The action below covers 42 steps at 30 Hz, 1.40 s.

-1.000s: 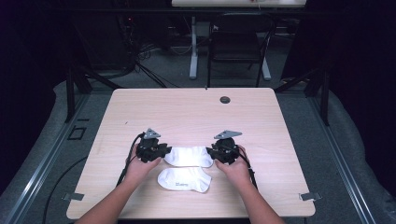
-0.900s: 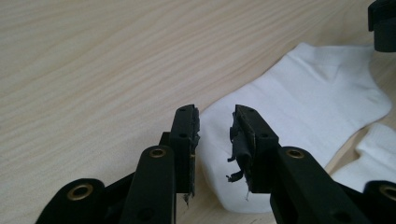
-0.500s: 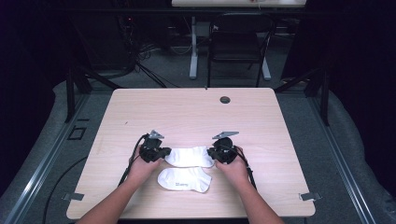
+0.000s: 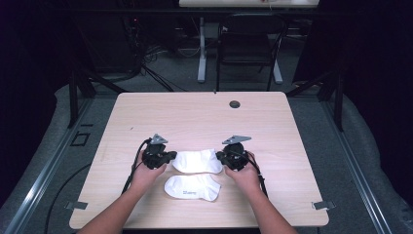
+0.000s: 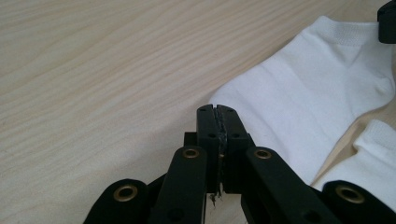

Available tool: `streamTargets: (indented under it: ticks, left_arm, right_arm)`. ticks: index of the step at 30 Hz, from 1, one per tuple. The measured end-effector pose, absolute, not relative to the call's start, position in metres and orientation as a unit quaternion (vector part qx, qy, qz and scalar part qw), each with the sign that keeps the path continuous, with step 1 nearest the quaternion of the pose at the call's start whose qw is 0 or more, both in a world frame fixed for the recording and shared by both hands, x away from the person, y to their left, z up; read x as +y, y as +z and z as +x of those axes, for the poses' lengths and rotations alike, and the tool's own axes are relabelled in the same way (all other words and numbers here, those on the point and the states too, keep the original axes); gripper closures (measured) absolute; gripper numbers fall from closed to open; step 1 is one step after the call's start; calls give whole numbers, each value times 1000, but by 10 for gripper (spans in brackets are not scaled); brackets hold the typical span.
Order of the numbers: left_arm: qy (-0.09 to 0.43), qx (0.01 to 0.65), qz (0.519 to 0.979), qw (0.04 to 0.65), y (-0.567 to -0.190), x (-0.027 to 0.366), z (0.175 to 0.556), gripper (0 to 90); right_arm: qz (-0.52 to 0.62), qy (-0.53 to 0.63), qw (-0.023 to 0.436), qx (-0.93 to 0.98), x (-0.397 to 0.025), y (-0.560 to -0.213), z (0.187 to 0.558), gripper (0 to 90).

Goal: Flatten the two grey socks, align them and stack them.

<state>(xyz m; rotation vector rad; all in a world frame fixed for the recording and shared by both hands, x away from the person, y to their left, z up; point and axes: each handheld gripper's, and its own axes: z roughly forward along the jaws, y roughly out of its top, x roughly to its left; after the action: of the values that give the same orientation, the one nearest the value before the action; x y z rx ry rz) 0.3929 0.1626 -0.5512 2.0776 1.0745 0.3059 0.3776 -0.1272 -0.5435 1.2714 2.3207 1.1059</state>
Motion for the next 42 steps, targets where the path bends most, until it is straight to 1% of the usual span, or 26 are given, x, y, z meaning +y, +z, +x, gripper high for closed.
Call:
streamTargets:
  ticks: [11, 21, 23, 42]
  left_arm:
    - [119, 413, 810, 399, -540, 165, 385, 895]
    - [124, 395, 817, 402, -527, 166, 371, 896]
    - [121, 395, 816, 404, -525, 168, 366, 896]
    - [103, 387, 819, 411, -529, 182, 331, 896]
  right_arm:
    - [423, 395, 143, 803, -128, -529, 369, 865]
    - [412, 407, 146, 802, -128, -520, 353, 866]
    - [405, 409, 146, 805, -130, -516, 345, 866]
    - [383, 418, 137, 812, -127, -518, 306, 866]
